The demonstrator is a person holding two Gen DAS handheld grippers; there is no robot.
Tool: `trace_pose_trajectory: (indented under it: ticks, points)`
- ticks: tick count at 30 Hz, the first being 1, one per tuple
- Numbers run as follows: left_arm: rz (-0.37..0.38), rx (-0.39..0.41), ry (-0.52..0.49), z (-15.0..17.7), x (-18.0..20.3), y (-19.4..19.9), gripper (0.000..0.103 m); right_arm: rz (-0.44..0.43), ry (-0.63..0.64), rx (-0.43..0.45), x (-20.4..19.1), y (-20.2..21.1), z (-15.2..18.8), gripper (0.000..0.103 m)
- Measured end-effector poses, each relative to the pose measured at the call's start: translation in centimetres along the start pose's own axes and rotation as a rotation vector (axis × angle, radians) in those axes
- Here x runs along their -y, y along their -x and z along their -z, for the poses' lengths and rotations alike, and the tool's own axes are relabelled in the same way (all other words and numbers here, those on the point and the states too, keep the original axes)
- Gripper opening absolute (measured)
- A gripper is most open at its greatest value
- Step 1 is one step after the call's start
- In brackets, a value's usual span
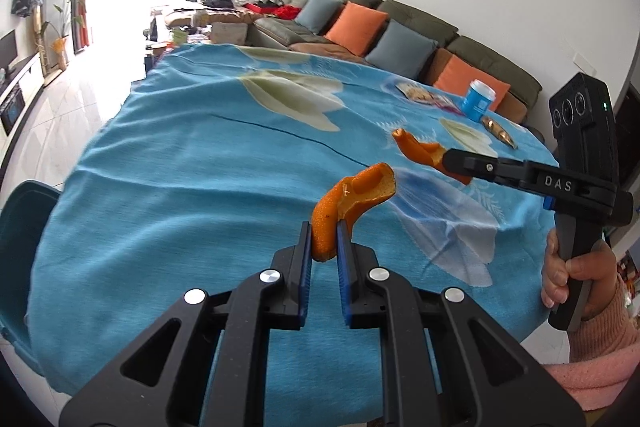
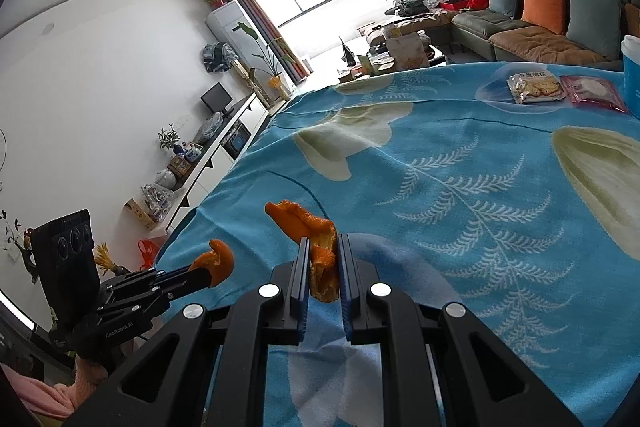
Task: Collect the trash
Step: 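Lift both orange peels and carry them toward the teal bin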
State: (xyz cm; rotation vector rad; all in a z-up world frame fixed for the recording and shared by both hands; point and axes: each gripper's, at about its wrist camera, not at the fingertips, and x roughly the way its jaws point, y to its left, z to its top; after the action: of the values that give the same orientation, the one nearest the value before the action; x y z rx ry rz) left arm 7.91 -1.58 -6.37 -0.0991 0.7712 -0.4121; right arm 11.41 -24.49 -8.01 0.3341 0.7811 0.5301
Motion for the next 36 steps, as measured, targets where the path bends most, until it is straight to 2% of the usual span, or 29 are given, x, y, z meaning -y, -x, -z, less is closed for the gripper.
trace_pose_trajectory:
  ticks: [36]
  points:
    - [-0.172,0.091,0.15,1.1,-7.7,6.5,0.012,-0.135,0.092,-0.066,-6.2,-4.5,-0.4,0.012]
